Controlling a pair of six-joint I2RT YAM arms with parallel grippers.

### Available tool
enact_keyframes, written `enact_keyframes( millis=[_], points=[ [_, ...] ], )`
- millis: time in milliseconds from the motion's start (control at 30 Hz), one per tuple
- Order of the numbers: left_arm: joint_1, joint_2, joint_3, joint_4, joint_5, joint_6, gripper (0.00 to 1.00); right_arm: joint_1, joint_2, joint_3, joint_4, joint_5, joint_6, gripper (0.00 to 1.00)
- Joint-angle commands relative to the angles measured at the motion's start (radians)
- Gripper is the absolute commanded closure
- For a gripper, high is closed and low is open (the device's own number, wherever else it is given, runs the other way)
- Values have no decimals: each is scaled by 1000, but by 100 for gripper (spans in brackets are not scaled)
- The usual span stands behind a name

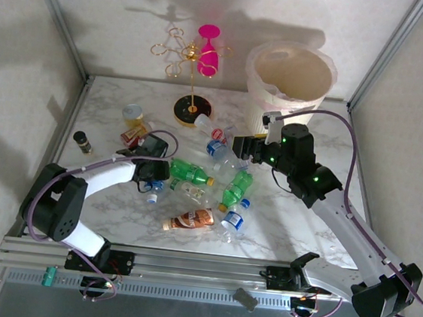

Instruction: Put the plastic bottles in the bin

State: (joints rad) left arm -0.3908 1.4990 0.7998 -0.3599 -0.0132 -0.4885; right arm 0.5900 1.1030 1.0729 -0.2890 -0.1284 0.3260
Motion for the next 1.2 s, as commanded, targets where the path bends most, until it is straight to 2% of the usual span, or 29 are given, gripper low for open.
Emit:
enact_keyframes(
  millis=[0,267,433,567,633,767,867,967,1067,1167],
  points=[
    [4,-69,19,-64,5,-20,50,8,-18,17,-5,1,8,23],
    [-3,-268,67,-145,-16,-13,49,9,-1,43,-46,29,12,23],
    [-24,-455,62,-81,91,12,51,11,-3,40,-28,11,45,21],
    [-37,-589,49,43,297,52,51,11,-16,21,0,6,61,22],
    [-55,-638,42,106,351,63,51,12,-23,13,28,-41,63,21],
    [-126,-691,46,163,387,109,51,13,-46,1,121,-237,88,20],
    [-197,-744,29,202,389,161,51,17,-51,10,170,-347,119,17],
    [-227,-780,28,205,370,218,51,22,-43,16,233,-451,163,12],
    [-230,-777,46,195,385,252,51,38,-14,24,287,-490,212,1],
    [-237,-754,69,175,391,272,51,82,31,64,294,-485,216,1]
  ],
)
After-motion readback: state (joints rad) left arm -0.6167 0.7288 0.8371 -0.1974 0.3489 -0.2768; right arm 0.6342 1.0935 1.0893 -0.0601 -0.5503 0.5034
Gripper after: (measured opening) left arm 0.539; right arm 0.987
